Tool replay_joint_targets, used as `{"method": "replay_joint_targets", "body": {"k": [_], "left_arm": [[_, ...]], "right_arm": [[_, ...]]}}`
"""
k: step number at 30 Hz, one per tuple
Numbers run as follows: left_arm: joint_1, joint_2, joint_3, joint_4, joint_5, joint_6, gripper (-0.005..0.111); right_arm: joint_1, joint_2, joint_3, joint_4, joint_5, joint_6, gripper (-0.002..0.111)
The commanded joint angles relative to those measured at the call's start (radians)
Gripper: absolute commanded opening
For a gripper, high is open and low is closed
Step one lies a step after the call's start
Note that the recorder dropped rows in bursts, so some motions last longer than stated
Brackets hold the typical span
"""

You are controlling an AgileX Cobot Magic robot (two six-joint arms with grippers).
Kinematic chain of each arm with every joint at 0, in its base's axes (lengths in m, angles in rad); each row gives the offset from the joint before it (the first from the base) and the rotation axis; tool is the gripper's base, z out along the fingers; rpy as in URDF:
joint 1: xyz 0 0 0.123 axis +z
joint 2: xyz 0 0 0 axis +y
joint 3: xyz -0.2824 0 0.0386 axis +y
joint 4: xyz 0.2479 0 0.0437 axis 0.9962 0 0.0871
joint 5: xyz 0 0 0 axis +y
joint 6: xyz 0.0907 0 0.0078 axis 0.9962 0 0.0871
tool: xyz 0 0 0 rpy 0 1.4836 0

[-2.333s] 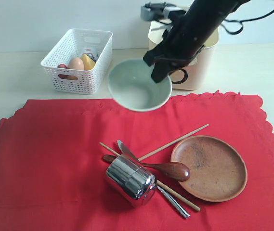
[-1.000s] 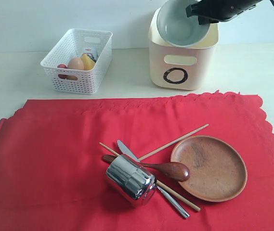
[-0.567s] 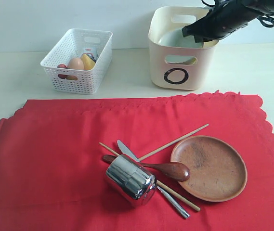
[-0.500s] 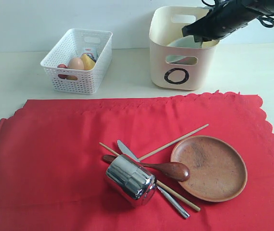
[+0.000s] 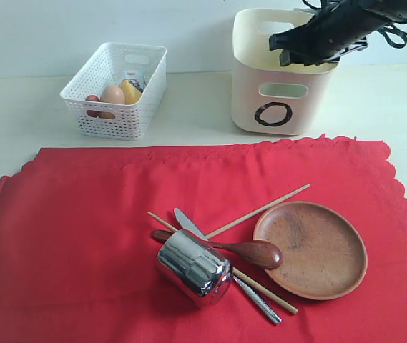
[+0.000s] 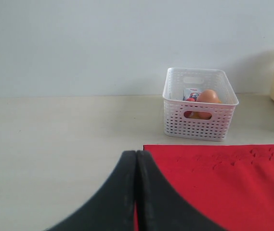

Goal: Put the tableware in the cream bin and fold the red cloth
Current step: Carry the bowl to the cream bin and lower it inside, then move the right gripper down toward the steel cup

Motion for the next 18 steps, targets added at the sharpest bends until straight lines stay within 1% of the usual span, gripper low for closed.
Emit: {"method": "replay_joint_targets", "body": {"k": [1, 7, 10, 14, 18], "left_arm": [[0.001, -0.006, 0.003, 0.001, -0.002, 0.003, 0.000], [0.001, -0.006, 0.003, 0.001, -0.002, 0.003, 0.000], [0.001, -0.006, 0.003, 0.001, -0.002, 0.003, 0.000], [0.001, -0.006, 0.003, 0.001, -0.002, 0.003, 0.000], [0.001, -0.006, 0.003, 0.001, -0.002, 0.003, 0.000]], "right_arm": [[-0.001, -0.065, -0.002, 0.004, 0.070, 0.074, 0.049], [-0.001, -0.215, -0.002, -0.014, 0.166, 0.066, 0.049], [-0.001, -0.311, -0.002, -0.024, 0.241, -0.005, 0.049], [-0.001, -0.435, -0.002, -0.036, 0.385, -0.095, 0.049], [0.001, -0.509, -0.002, -0.029, 0.562, -0.171, 0.049]]}}
